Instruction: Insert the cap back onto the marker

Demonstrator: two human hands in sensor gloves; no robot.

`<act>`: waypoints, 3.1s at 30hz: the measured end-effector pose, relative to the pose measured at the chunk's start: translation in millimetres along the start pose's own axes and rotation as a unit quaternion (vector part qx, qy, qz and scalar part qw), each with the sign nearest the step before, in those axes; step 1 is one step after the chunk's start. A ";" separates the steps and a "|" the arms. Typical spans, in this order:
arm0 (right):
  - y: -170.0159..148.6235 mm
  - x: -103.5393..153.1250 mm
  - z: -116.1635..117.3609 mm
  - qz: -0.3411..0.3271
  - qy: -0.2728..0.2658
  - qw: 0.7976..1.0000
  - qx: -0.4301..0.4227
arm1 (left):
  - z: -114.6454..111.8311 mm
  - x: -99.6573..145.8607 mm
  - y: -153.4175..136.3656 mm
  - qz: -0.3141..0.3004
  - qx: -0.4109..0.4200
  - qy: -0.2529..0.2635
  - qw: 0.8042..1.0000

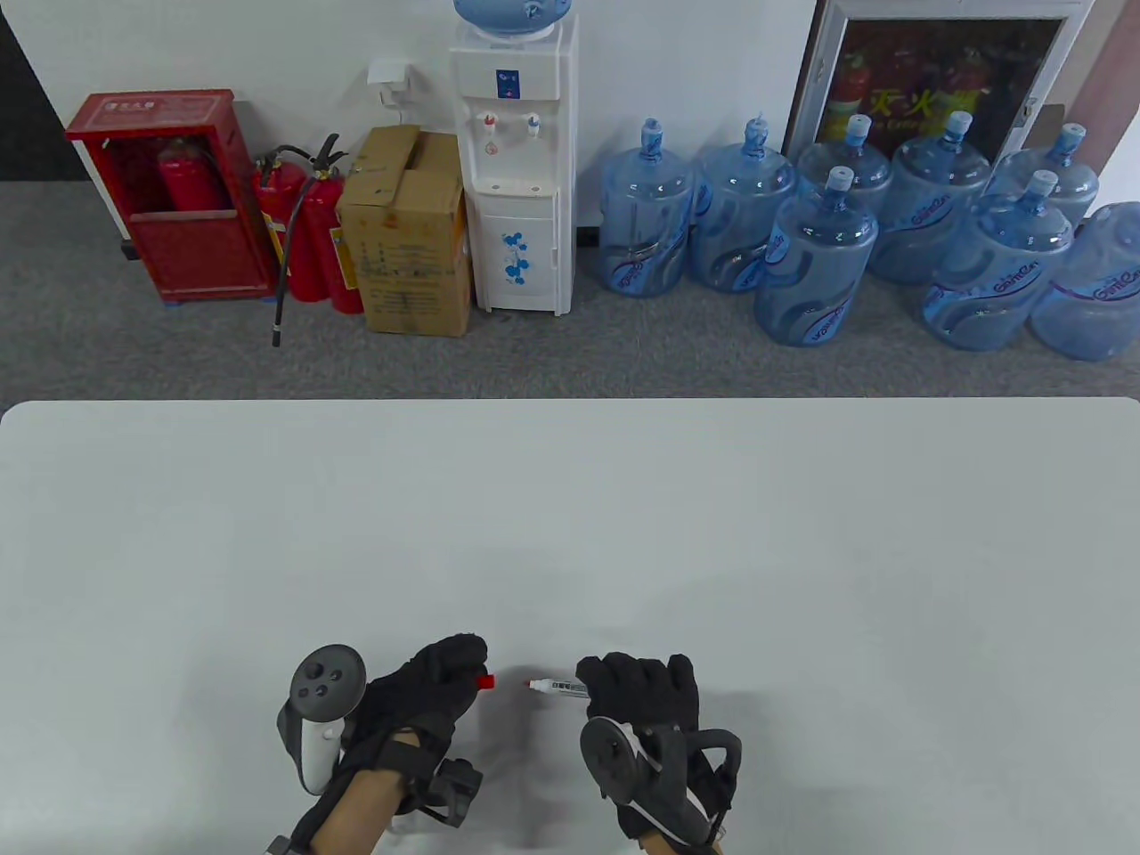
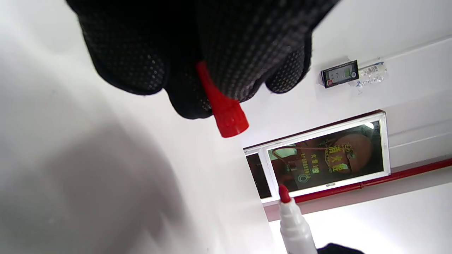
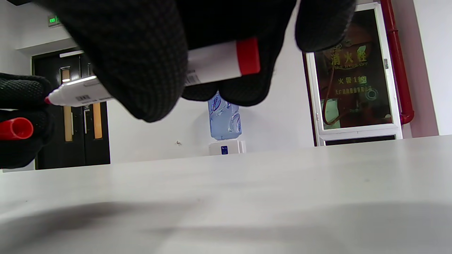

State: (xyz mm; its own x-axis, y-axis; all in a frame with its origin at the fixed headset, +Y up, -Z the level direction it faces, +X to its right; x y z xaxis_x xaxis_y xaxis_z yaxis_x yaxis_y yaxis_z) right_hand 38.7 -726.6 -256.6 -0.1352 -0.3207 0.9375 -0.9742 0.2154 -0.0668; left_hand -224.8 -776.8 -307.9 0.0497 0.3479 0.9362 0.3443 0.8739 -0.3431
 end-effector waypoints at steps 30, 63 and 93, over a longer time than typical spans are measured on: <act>14.9 8.3 7.9 -0.041 0.021 0.999 -0.001 | -14.2 -1.4 1.1 -0.009 -0.015 -0.066 0.998; 20.6 13.1 17.9 -0.122 0.052 0.984 -0.119 | -26.6 -0.3 1.6 -0.010 -0.120 -0.066 0.991; 13.3 4.3 4.6 -0.126 0.077 0.965 -0.218 | -26.7 26.8 25.4 -0.080 -0.112 0.003 0.990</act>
State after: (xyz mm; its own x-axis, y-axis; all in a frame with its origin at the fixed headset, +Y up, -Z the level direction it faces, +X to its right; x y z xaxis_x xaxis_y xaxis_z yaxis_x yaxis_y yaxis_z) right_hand 24.3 -729.4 -255.0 0.1566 -0.2790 0.9474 -0.7998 0.5270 0.2874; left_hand -189.7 -754.3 -289.4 -0.0164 0.2092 0.9777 0.5481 0.8197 -0.1662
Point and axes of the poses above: the tracker on the back of each hand, its own y axis roughly to the thumb side, its own x axis roughly from the fingertips to the wrist, z = x × y, the point moved 1 cm from there along -x, roughly from the wrist to the fingertips, and after that the axes turned 12 degrees about z, right-handed, at the moved point
